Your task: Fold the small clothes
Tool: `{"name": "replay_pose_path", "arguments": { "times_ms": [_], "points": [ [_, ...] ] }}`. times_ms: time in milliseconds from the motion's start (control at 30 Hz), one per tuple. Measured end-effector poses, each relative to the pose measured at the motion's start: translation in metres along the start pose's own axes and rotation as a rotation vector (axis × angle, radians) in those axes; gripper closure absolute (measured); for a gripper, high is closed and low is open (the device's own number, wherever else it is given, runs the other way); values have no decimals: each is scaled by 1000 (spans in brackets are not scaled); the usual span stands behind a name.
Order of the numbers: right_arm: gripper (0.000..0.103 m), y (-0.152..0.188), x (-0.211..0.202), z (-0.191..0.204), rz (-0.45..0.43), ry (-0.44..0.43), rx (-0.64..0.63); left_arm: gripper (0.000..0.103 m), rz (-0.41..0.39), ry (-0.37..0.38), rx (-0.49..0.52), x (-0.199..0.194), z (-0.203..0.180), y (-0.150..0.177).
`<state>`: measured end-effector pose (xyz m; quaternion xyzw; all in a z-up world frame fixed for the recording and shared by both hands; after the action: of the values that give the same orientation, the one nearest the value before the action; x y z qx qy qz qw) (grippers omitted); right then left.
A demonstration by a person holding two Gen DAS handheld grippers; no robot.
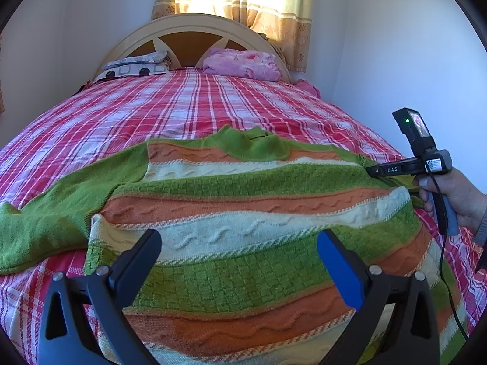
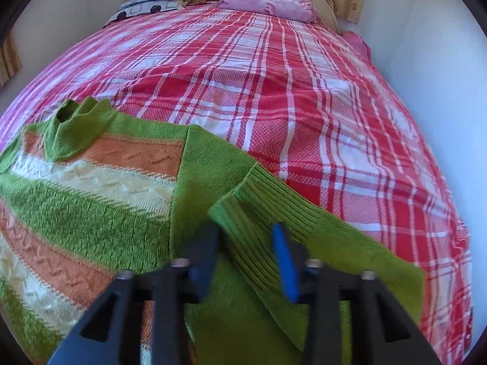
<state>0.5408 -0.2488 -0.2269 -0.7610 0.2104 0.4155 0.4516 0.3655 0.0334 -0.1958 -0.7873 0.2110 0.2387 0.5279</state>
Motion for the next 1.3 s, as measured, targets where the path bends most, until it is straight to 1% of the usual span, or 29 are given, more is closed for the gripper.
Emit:
{"name": "replay_pose_path", "arguments": {
  "times_ms": [33,67,100,200,233,367,500,567,600,667,733,767,800,867,1000,1133,1233,1300],
  "points": [
    [89,-1,-3,1,-10,-3,0,0,2,0,-3,0,0,0],
    [91,-4,-7,0,-30,-9,2,0,4,1,-5,1,1,0],
    [92,-4,-7,0,-30,-9,2,0,4,2,-8,1,1,1],
    [93,-21,-39,-9,-114,15,11,0,2,4,-13,0,2,1],
    [93,-25,-46,-10,-128,24,11,0,1,4,-13,0,2,1],
    [93,-56,-88,-18,-220,62,10,0,-2,6,-19,-1,3,0],
    [93,-88,-128,-14,-308,75,-7,0,-4,11,-30,-2,4,0],
    [93,-109,-151,-1,-373,65,-30,0,-4,13,-35,-2,5,-1],
    [93,-114,-157,3,-390,61,-39,0,-3,14,-38,-2,5,-1],
    [93,-131,-179,23,-447,43,-80,0,-2,17,-43,-2,6,-1],
    [93,-141,-191,40,-480,28,-116,0,-2,18,-47,-3,6,-1],
    [93,-141,-191,40,-480,28,-116,0,-2,19,-49,-3,7,-1],
    [93,-151,-203,62,-510,7,-153,0,-3,20,-51,-3,7,-1],
    [93,-159,-212,88,-537,-23,-196,0,-4,22,-57,-4,8,-2],
    [93,-159,-208,132,-544,-92,-249,0,-4,29,-76,-4,11,-3],
    [93,-145,-191,170,-524,-145,-293,0,-6,33,-92,-4,13,-3],
    [93,-128,-170,197,-494,-193,-303,0,-15,36,-107,-6,16,-5],
    [93,-112,-143,215,-432,-261,-287,0,-26,32,-127,-7,20,-6]
  ]
}}
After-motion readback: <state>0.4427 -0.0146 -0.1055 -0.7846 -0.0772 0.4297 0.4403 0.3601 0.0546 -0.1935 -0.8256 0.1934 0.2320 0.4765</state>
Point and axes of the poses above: each gripper's, at about its wrist camera, not at the fingertips, and x roughly the way its jaws point, z to its left, y to its underside, the point moved 8 cm from there along x, roughly the way its jaws point, and after that the axes turned 15 degrees about -x, right-handed, at the moved point
